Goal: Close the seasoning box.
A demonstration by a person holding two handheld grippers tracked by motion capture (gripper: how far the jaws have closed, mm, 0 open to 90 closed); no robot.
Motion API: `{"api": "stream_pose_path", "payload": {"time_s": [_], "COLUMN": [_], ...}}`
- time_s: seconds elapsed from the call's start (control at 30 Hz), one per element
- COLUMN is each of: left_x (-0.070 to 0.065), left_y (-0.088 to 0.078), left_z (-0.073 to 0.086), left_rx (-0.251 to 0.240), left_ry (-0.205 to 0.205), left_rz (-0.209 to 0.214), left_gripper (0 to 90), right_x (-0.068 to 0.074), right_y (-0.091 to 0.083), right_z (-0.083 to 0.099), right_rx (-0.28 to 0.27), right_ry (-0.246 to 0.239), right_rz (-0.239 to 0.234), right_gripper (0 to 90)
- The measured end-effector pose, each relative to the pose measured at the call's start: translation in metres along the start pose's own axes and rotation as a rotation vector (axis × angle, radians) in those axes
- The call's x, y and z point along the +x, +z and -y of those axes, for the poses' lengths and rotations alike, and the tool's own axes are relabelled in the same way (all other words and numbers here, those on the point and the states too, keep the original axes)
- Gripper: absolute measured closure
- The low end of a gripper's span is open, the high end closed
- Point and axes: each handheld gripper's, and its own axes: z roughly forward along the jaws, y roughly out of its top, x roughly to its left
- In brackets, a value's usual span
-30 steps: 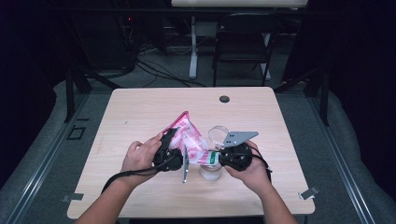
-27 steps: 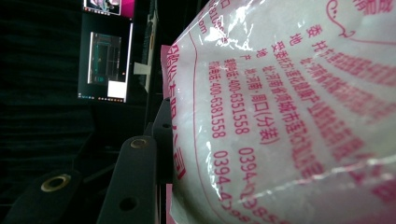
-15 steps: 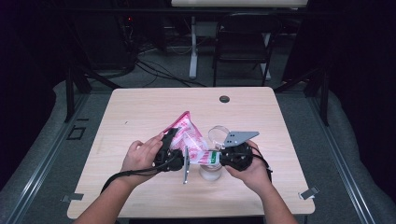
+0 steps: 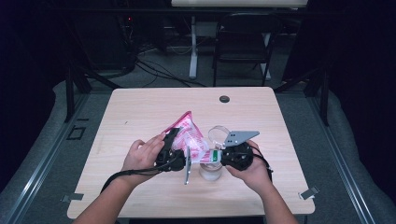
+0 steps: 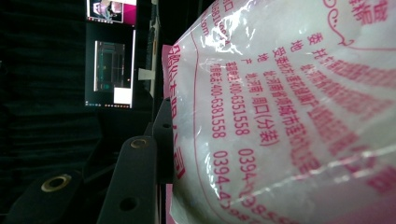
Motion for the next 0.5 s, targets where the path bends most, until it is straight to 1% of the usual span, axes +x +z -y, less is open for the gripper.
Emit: {"api": "stream_pose_path", "payload": {"time_s": [0.1, 0.17, 0.5], "left_x": [0.0003, -0.0006, -0.0005], "left_y": [-0.0003, 0.0006, 0.0003], "left_z": [-0.0007, -0.0002, -0.0011], "left_rx": [0.008, -0.003, -0.001], "left_ry": [0.004, 0.003, 0.017], "left_rz": [0.007, -0.002, -0.010], "left_gripper": [62.3, 62.5, 62.8], "right_x": [-0.0005, -0.0004, -0.0006], "right_y": [-0.0004, -0.0004, 0.0001], "right_z": [0.0001, 0.0001, 0.0005], "right_rx": [0.000, 0.001, 0.001], "right_ry": [0.000, -0.001, -0.001], "right_rz": [0.000, 0.001, 0.002], "right_gripper": [90.0, 90.0, 90.0]}}
